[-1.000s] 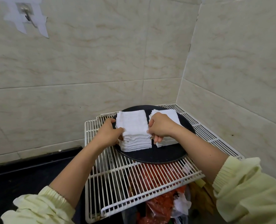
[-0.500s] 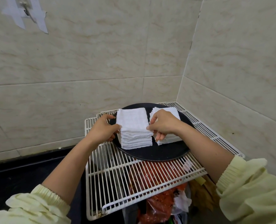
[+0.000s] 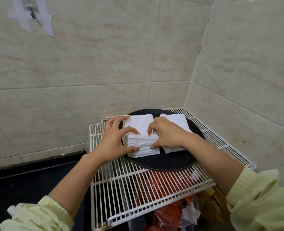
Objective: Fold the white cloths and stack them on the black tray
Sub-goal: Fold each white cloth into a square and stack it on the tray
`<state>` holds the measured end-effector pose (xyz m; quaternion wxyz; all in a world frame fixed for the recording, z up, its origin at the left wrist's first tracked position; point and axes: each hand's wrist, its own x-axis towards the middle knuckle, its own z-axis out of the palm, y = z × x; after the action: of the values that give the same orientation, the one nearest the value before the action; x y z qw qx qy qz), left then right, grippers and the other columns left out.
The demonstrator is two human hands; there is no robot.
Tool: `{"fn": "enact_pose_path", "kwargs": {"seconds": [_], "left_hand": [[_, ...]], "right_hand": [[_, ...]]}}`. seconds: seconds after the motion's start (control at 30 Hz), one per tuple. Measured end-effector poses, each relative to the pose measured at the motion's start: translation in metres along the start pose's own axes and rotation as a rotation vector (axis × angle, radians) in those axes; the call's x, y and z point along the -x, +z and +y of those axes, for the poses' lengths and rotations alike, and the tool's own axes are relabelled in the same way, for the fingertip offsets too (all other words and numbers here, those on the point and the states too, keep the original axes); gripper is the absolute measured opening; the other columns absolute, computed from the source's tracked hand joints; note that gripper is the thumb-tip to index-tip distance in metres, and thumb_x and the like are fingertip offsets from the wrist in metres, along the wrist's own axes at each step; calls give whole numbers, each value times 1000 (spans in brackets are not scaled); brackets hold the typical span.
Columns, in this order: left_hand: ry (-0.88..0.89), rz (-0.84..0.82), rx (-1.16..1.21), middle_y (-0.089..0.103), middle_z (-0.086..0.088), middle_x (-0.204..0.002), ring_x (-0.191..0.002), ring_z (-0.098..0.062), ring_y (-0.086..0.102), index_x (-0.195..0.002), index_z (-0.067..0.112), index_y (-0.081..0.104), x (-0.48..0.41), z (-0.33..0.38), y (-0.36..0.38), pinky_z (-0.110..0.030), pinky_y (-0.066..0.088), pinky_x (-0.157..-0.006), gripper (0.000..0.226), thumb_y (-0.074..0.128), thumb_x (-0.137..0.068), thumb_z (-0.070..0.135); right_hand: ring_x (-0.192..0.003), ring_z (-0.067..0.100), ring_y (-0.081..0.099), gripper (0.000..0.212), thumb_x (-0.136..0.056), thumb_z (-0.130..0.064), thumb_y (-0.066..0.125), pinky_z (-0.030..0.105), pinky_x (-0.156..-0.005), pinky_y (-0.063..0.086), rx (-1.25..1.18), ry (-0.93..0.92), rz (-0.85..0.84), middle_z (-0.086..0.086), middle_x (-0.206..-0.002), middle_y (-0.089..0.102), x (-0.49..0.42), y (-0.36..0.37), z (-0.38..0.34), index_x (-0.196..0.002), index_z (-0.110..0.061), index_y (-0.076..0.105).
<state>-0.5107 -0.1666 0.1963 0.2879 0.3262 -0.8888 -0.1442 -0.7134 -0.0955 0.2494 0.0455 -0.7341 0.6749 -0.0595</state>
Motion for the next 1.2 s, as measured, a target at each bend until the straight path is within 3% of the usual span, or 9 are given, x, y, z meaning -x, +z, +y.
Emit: {"fn": "enact_pose_path", "kwargs": {"seconds": [0.23,0.57,0.83,0.93,1.03,1.2], "left_hand": [[-1,74,27,42,14,-140,-131,-9,17,-96,45,68,-5,-4,-1,-44,24,-109,27,75,-72,53],[-11,83,79,48,21,-129,-121,2,17,-87,41,70,-8,-10,-1,-45,26,-109,18,78,-71,46],[24,21,39,41,23,-130,-130,-6,17,-96,46,65,-4,-11,-2,-46,24,-111,33,79,-66,52],[53,-15,-26,41,18,-135,-135,-13,16,-102,44,64,-5,-12,-1,-49,25,-111,40,76,-65,55],[50,-28,-49,41,15,-137,-136,-15,16,-104,43,64,-5,-13,-1,-48,24,-111,41,76,-66,51],[50,-36,-39,40,14,-137,-135,-15,16,-107,40,64,-3,-13,2,-47,24,-111,43,69,-65,45]], "right_hand": [[-89,10,48,21,-80,-27,73,29,-80,46,-34,-46,65,-8,-94,55,-4,-1,3,-98,-19,65],[-84,9,59,16,-80,-22,72,23,-74,49,-106,-32,36,-6,-91,64,-7,1,5,-95,-20,68],[-81,4,50,30,-77,-36,75,20,-71,40,-62,-71,48,-11,-94,59,-4,4,6,-101,-22,65],[-92,8,48,36,-79,-37,72,24,-77,41,43,-105,42,-9,-102,56,-2,6,5,-108,-21,60],[-100,12,49,32,-81,-35,68,29,-82,45,114,-140,47,-7,-108,56,-3,11,4,-108,-21,57],[-98,15,49,28,-84,-34,64,26,-75,39,200,-211,84,-4,-105,57,-3,18,3,-105,-19,56]]}}
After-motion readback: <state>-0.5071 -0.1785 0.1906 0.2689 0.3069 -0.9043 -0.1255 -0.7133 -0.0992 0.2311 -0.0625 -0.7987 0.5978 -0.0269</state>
